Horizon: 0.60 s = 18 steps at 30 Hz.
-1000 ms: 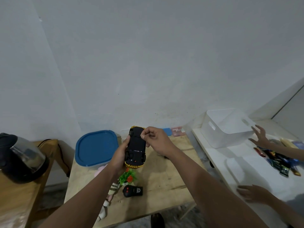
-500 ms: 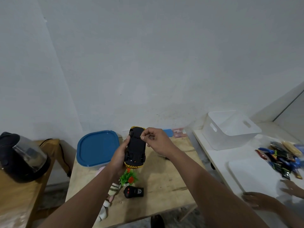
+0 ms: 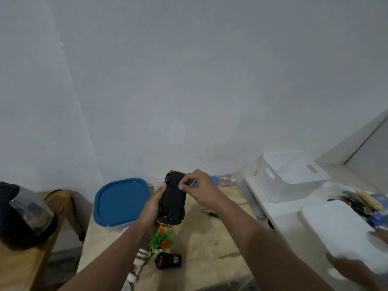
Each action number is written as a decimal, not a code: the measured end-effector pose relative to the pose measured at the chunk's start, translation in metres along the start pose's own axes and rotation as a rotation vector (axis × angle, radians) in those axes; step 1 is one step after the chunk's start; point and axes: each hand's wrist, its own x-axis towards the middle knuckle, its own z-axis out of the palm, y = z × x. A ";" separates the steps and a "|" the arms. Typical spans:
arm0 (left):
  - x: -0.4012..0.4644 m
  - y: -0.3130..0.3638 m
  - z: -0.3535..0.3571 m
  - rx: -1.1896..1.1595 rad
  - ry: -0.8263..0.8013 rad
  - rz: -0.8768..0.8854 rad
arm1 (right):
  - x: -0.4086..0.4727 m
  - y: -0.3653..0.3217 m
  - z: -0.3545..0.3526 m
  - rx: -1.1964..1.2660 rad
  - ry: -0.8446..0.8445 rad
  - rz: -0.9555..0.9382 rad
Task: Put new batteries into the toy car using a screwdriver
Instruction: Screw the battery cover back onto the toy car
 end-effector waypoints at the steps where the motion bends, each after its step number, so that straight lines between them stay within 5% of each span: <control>1: 0.000 0.002 0.001 0.009 -0.011 0.007 | 0.001 -0.001 -0.001 0.008 0.013 0.003; 18: 0.016 0.005 0.014 0.087 -0.026 0.121 | -0.005 0.010 -0.002 0.091 0.206 0.018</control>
